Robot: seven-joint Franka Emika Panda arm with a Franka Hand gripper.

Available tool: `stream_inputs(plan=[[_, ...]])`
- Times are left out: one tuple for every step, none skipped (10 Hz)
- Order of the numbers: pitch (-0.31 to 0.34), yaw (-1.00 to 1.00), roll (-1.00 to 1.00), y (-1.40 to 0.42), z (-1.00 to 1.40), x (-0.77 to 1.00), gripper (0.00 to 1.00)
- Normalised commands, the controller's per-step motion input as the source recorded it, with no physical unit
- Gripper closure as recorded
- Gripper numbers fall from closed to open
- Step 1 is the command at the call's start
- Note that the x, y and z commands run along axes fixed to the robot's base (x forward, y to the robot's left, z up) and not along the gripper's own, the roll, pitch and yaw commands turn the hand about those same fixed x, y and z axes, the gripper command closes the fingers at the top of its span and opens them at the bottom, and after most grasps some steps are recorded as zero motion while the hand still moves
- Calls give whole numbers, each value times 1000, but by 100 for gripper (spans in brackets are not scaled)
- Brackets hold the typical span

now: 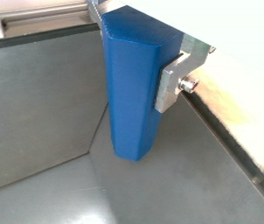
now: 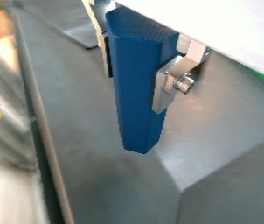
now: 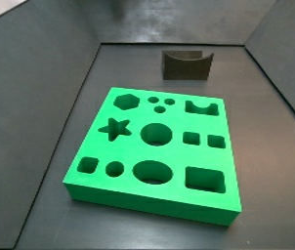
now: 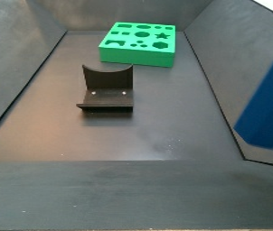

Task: Pick up the hexagon object. Move up. Move to above the board. Insert the hexagon object.
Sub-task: Move to above the board.

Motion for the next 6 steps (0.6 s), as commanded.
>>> stream_inputs(plan=[[371, -1000, -113, -1000, 136, 187, 100], [393, -1000, -83, -1000, 142, 181, 100], [288, -747, -80, -1000, 140, 184, 100], [211, -479, -54, -1000, 140, 184, 100], [141, -289, -48, -1000, 143, 182, 100], [86, -147, -48, -1000, 145, 181, 100]])
